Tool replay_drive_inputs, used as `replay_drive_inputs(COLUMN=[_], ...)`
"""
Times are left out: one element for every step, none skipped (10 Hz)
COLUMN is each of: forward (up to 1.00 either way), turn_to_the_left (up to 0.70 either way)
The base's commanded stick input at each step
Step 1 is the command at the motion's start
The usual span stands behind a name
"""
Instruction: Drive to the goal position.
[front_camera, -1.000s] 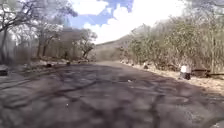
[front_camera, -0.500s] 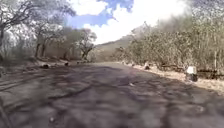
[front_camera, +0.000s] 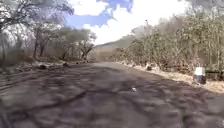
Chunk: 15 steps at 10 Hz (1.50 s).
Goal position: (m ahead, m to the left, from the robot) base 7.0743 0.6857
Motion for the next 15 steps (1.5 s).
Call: replay_drive_inputs(forward=[0.7,0.7,0.7,0.7,0.7,0.7,0.7,0.7,0.7,0.7,0.7,0.7,0.7,0.7,0.7], turn_to_the_left=[0.0,0.0,0.0,0.0,0.0,0.03,0.03,0.31,0.33,0.13,0.07,0.02,0.0,0.0,0.0])
